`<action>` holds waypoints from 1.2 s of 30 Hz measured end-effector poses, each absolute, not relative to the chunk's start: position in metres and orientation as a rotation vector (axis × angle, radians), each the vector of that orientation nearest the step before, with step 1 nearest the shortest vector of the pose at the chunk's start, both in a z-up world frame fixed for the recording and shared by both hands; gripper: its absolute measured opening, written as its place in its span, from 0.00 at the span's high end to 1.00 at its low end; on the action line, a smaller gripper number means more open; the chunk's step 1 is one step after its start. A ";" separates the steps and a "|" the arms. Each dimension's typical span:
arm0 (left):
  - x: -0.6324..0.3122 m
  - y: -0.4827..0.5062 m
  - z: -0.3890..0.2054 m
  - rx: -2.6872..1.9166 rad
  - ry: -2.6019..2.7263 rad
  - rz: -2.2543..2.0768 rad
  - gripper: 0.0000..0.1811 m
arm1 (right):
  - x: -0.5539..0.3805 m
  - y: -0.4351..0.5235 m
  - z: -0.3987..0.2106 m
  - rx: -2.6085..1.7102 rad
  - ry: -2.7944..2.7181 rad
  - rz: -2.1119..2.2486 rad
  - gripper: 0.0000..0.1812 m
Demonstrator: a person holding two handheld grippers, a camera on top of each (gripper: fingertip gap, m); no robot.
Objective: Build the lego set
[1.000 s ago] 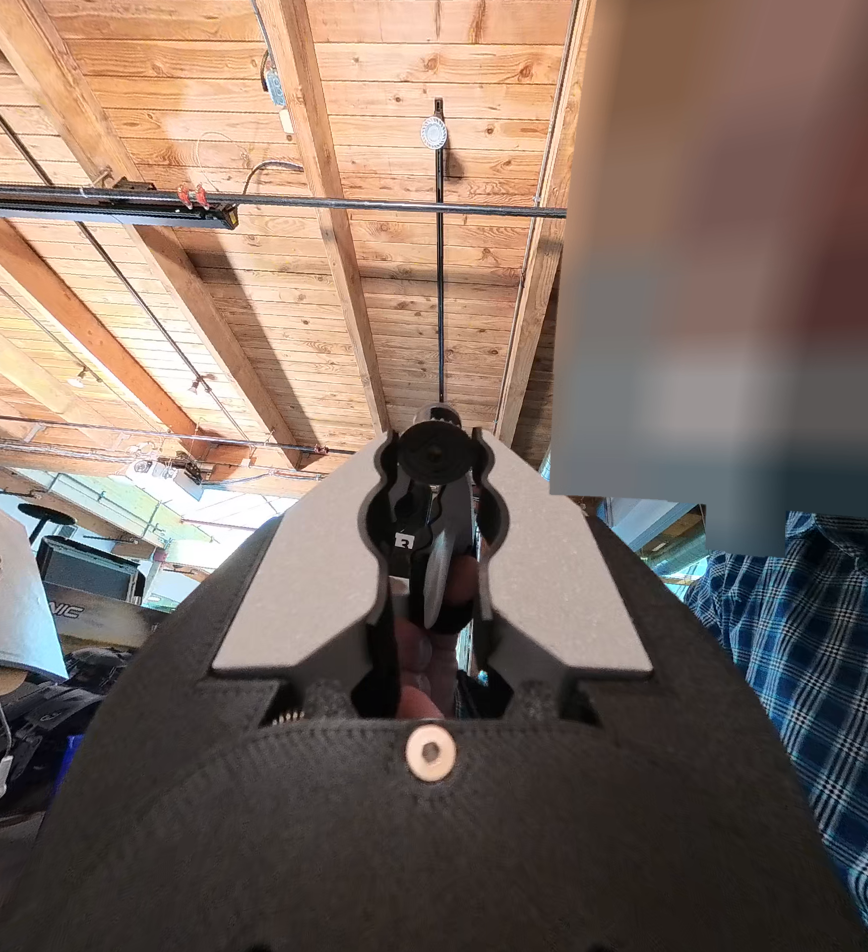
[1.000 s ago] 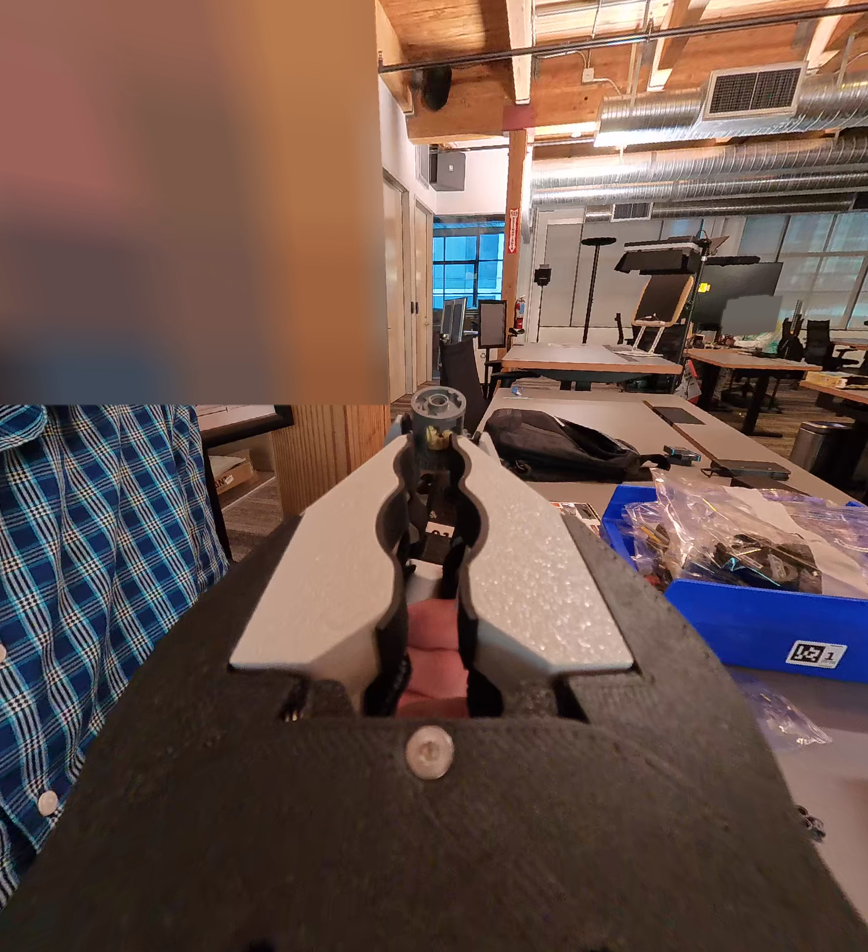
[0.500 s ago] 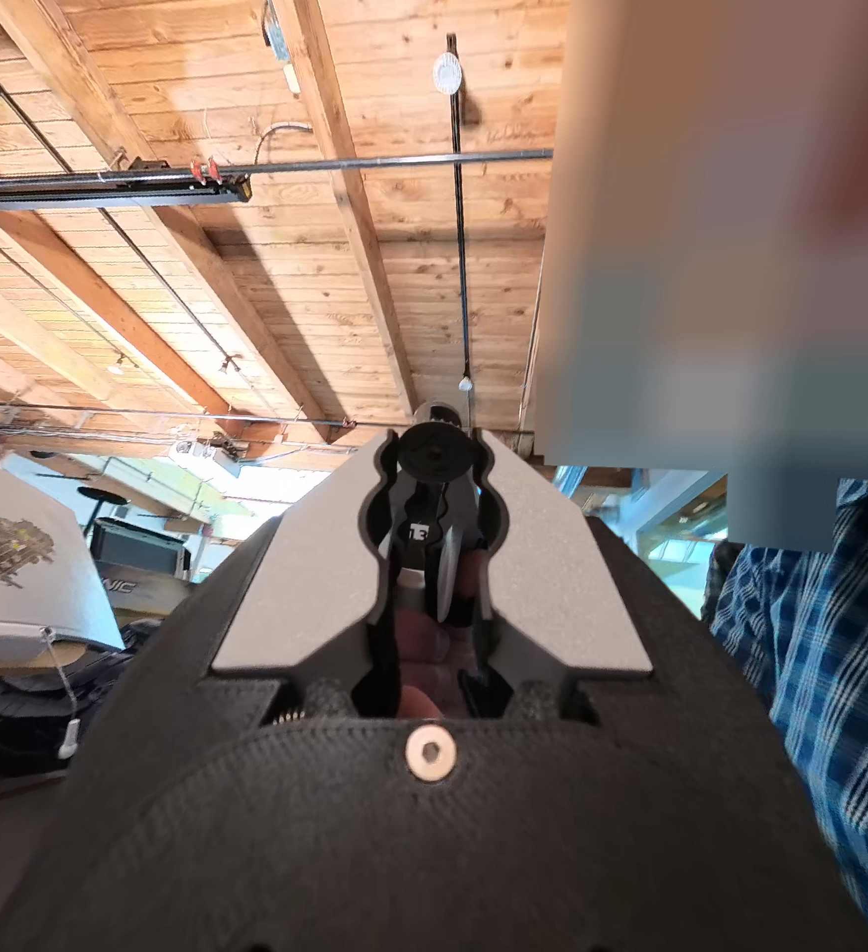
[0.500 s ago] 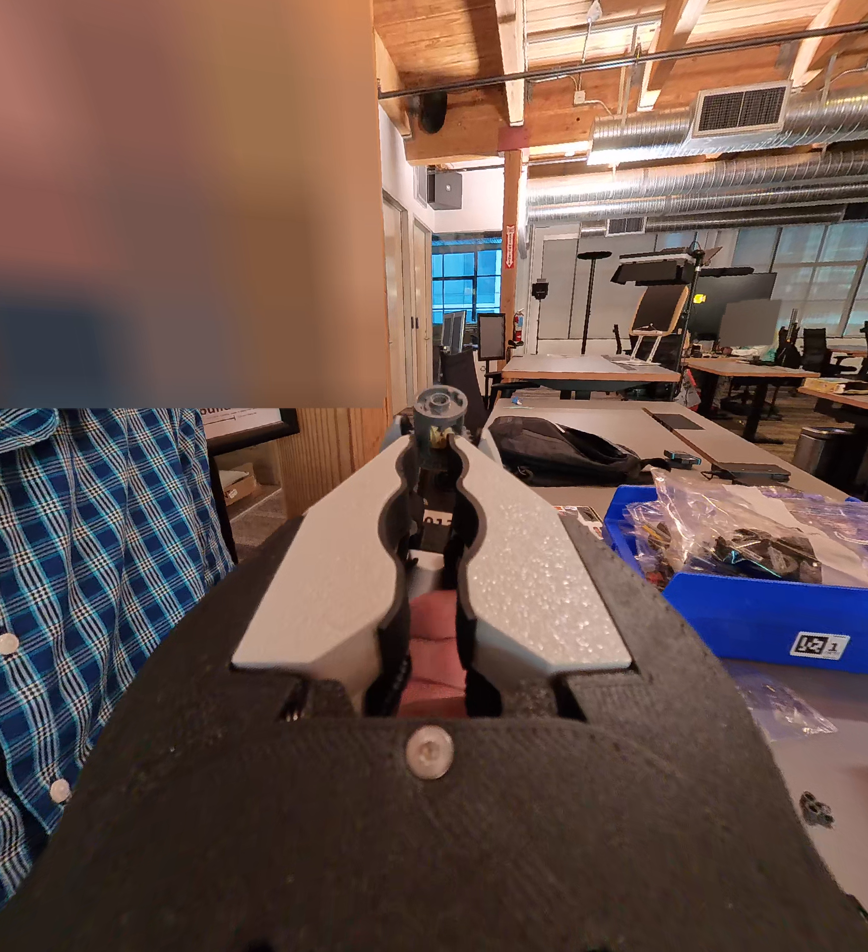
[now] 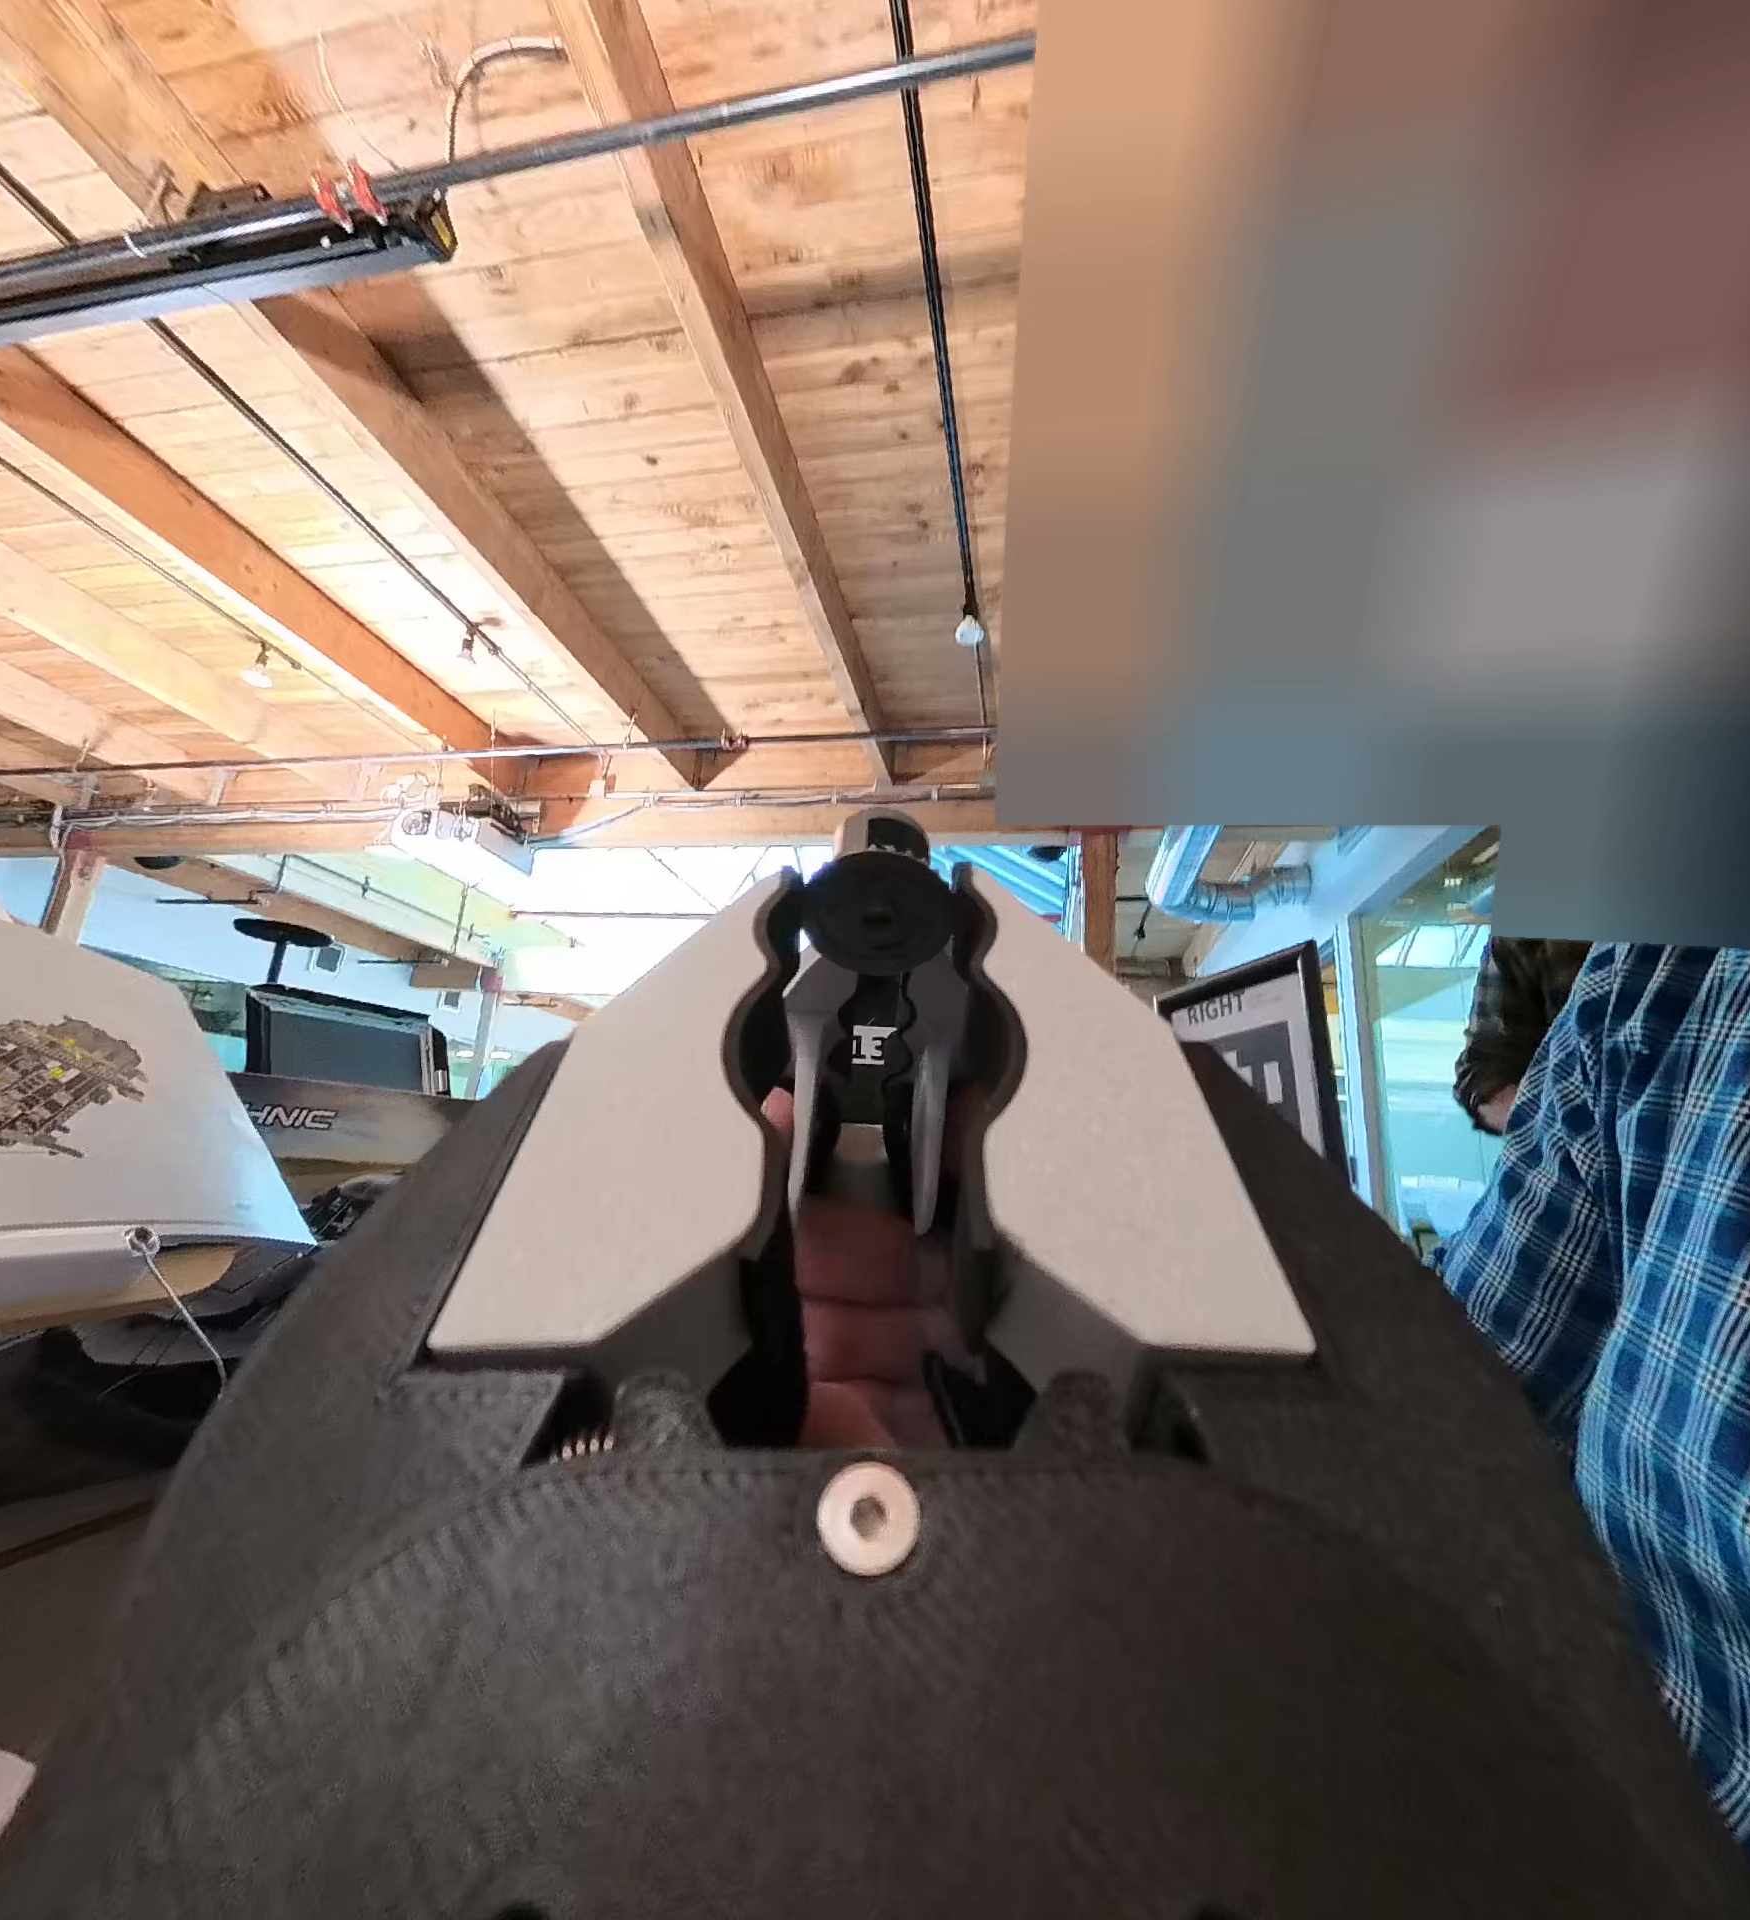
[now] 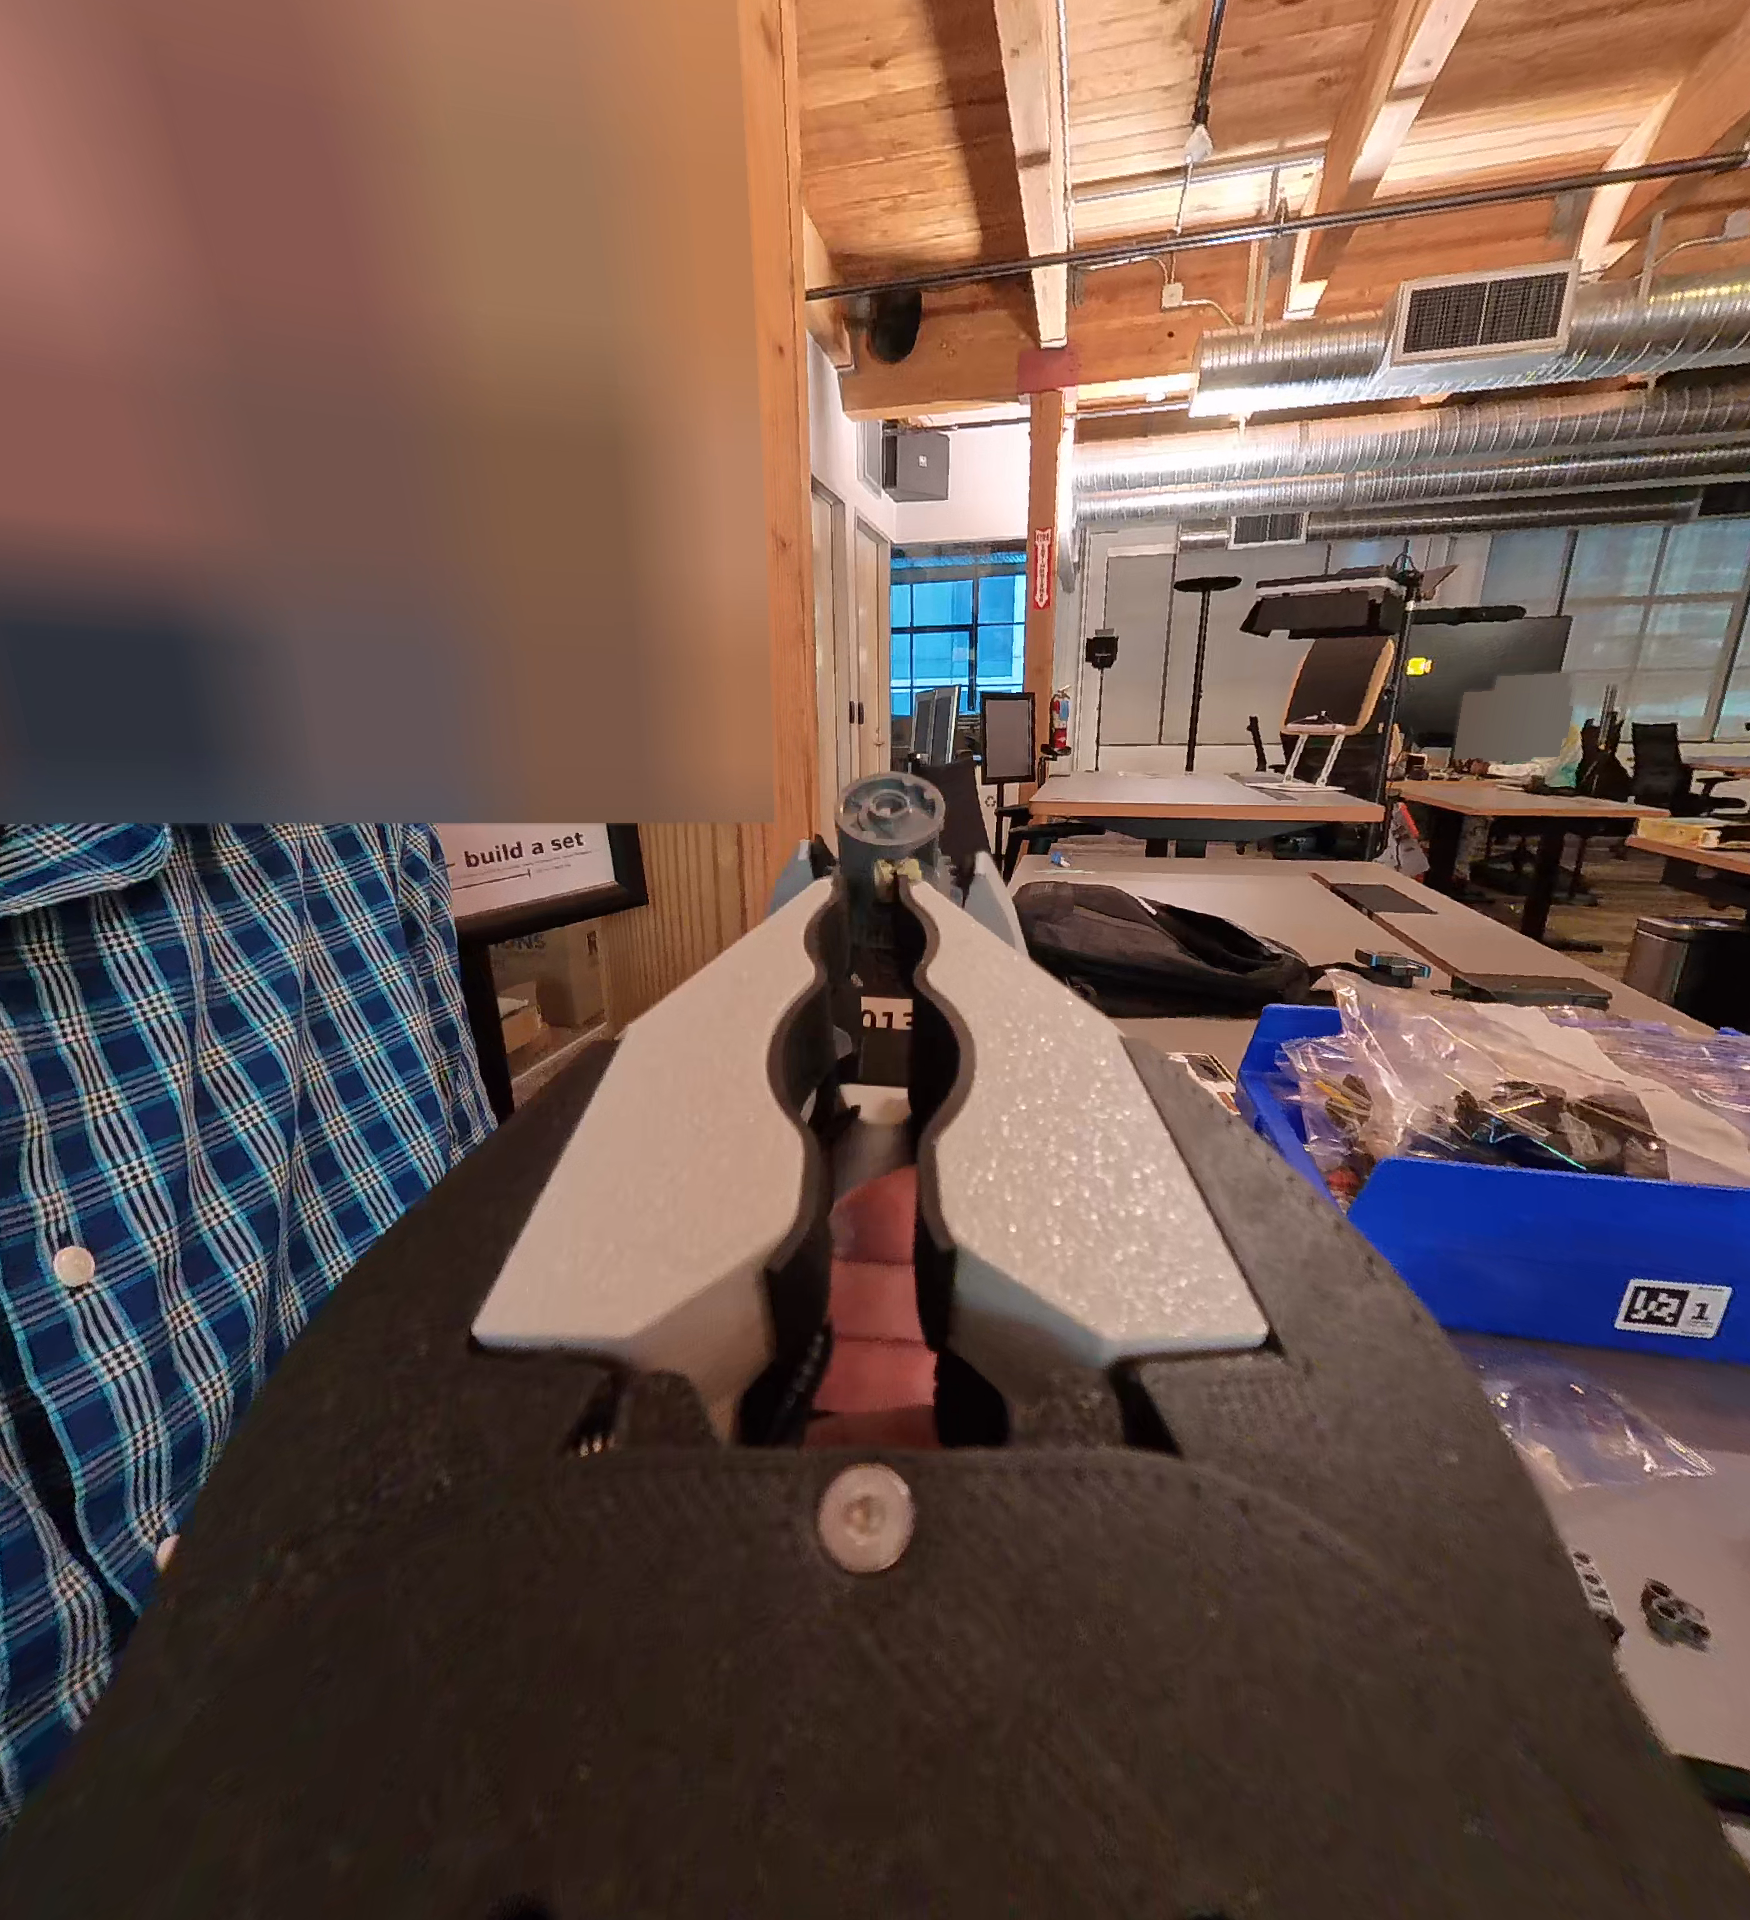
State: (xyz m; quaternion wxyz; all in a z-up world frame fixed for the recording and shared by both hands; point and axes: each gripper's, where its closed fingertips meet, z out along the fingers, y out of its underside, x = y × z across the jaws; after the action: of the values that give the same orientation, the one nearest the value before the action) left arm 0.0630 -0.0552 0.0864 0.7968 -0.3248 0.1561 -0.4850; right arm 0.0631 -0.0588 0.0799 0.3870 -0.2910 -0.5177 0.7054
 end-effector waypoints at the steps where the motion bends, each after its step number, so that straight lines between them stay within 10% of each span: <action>1: 0.065 -0.055 0.087 -0.702 0.341 -1.037 0.86 | 0.065 -0.058 0.080 -0.739 -1.314 1.797 0.97; 36: 0.110 -0.058 0.107 -0.805 0.583 -0.855 0.86 | 0.107 -0.062 0.099 -0.580 -1.291 1.829 0.97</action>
State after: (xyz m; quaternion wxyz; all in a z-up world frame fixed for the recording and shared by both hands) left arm 0.1105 -0.0584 0.1073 0.7928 -0.3742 0.2712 -0.3974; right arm 0.1070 -0.0619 0.0990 0.4028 -0.2295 -0.5112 0.7238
